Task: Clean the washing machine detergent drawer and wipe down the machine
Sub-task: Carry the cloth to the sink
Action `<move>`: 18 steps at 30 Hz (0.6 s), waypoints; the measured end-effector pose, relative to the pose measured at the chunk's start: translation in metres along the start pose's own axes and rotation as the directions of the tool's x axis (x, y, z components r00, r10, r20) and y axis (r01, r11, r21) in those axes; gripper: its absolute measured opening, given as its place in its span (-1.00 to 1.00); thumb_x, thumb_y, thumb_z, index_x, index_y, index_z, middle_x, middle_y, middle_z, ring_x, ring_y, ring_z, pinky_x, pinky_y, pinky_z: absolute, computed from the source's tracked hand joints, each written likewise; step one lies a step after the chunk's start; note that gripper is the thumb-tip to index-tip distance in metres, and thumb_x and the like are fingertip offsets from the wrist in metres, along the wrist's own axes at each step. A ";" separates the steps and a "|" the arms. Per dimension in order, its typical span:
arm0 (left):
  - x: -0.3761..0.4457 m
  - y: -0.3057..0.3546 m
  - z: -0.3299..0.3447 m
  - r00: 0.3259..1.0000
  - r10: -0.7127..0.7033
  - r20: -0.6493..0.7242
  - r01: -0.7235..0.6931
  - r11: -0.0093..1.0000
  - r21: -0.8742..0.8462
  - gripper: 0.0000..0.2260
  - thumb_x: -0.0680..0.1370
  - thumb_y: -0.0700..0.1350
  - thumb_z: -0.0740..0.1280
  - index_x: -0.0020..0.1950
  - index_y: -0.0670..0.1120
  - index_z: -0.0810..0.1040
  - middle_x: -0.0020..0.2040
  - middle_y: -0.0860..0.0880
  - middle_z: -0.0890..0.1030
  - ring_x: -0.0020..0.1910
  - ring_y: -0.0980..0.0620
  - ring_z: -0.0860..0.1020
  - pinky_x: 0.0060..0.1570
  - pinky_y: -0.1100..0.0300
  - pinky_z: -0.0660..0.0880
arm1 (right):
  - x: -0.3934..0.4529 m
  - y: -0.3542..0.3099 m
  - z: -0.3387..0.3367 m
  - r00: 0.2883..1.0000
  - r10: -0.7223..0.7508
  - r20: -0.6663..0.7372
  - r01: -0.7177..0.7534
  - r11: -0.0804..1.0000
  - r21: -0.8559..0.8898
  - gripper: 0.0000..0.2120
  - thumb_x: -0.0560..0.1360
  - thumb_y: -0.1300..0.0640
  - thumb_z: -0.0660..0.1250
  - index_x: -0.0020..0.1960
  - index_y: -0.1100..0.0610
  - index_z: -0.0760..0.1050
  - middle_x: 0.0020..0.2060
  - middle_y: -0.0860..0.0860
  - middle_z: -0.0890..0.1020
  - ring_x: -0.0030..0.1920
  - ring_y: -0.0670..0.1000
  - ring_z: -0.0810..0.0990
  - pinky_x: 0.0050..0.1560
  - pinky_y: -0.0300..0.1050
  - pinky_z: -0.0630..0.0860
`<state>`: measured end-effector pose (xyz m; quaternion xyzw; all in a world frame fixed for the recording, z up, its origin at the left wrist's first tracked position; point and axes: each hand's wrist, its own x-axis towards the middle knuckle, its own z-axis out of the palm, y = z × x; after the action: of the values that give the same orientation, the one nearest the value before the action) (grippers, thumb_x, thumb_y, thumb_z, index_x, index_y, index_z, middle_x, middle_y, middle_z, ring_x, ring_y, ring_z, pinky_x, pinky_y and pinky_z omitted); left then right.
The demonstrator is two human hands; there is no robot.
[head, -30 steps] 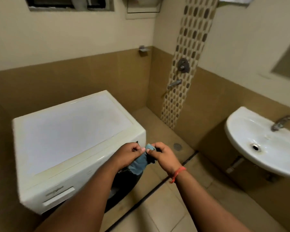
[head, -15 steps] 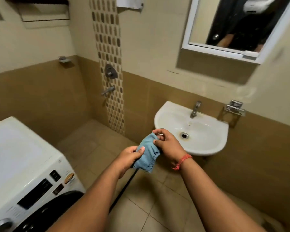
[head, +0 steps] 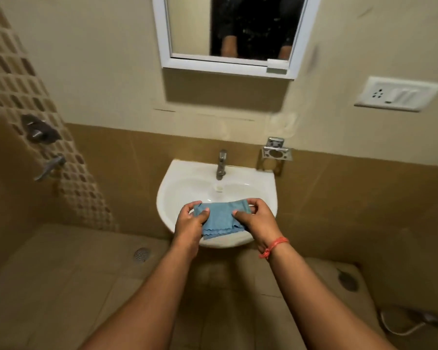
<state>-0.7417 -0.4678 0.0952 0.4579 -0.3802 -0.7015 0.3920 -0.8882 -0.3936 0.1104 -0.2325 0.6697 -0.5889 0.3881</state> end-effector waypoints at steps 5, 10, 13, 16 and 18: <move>0.060 0.010 0.045 0.983 0.009 0.184 -0.019 0.998 0.052 -0.66 0.53 -0.37 0.35 0.13 0.04 0.49 0.09 -0.14 0.61 -0.04 -0.07 0.65 -0.20 0.16 0.61 | 0.050 -0.016 -0.019 0.989 0.006 -0.149 -0.001 0.999 0.032 -0.56 0.43 0.44 0.37 0.21 0.11 0.40 -0.18 0.08 0.61 -0.20 0.04 0.66 -0.16 -0.06 0.62; 0.109 0.015 0.085 0.967 -0.057 0.249 0.032 0.994 0.105 -0.49 0.49 -0.40 0.34 0.29 0.11 0.46 0.09 -0.02 0.57 0.00 -0.11 0.61 -0.40 0.23 0.55 | 0.094 -0.020 -0.035 0.965 0.026 -0.260 -0.020 0.999 0.026 -0.52 0.48 0.43 0.28 0.31 0.08 0.36 0.00 0.15 0.61 -0.03 0.14 0.65 0.10 0.15 0.59; 0.131 0.013 0.110 0.965 -0.054 0.257 0.025 0.993 0.112 -0.46 0.48 -0.42 0.33 0.26 0.15 0.46 0.05 0.09 0.56 0.02 -0.04 0.58 -0.37 0.26 0.54 | 0.119 -0.026 -0.049 0.958 0.038 -0.284 -0.026 0.999 0.047 -0.54 0.49 0.42 0.24 0.28 0.02 0.35 -0.01 0.10 0.63 -0.06 0.09 0.66 0.04 0.11 0.62; 0.151 0.009 0.134 0.972 -0.044 0.231 0.019 0.994 0.110 -0.45 0.45 -0.46 0.30 0.23 0.12 0.48 0.08 0.09 0.57 0.04 -0.01 0.59 -0.24 0.19 0.59 | 0.143 -0.032 -0.065 0.949 0.027 -0.315 -0.012 0.999 0.049 -0.65 0.49 0.41 0.25 0.12 0.01 0.39 -0.15 -0.02 0.63 -0.23 -0.06 0.65 -0.29 -0.16 0.58; 0.161 0.008 0.147 0.975 -0.023 0.223 -0.009 0.990 0.143 -0.49 0.46 -0.46 0.30 0.17 0.12 0.53 0.14 0.07 0.57 0.10 -0.01 0.58 -0.09 0.13 0.62 | 0.158 -0.036 -0.075 0.934 0.001 -0.357 0.000 1.000 0.002 -0.75 0.50 0.35 0.28 0.07 0.06 0.41 -0.18 -0.02 0.56 -0.20 -0.03 0.57 -0.28 -0.19 0.51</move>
<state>-0.9222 -0.5902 0.0894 0.4042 -0.4698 -0.7208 0.3103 -1.0459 -0.4763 0.1068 -0.1212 0.7284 -0.6219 0.2607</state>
